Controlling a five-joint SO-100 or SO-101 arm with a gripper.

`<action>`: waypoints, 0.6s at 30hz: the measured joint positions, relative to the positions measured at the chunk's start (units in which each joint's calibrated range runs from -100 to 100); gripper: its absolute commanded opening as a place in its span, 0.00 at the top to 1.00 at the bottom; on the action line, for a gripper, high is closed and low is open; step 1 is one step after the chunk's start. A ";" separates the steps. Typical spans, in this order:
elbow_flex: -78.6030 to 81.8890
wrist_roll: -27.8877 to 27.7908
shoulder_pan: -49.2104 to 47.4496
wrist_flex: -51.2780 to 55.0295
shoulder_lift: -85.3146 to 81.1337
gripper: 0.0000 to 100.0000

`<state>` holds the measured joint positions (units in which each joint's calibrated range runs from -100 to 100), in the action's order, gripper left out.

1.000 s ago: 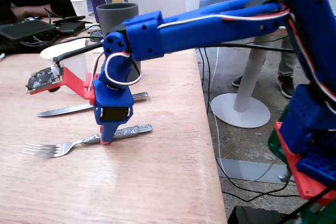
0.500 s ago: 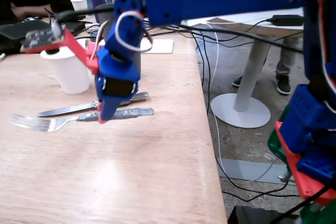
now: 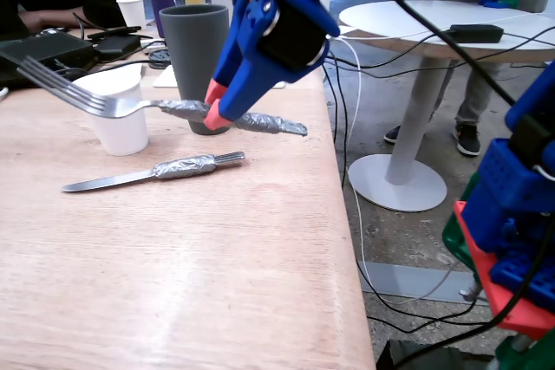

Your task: Grab the fork and place it in gray glass

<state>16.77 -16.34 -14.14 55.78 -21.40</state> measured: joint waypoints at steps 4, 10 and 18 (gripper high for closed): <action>0.00 0.29 9.02 -0.08 0.00 1.00; 0.00 3.96 12.49 -7.78 0.00 1.00; -4.24 6.45 19.26 -30.31 0.09 1.00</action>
<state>12.53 -9.89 5.12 25.47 -21.31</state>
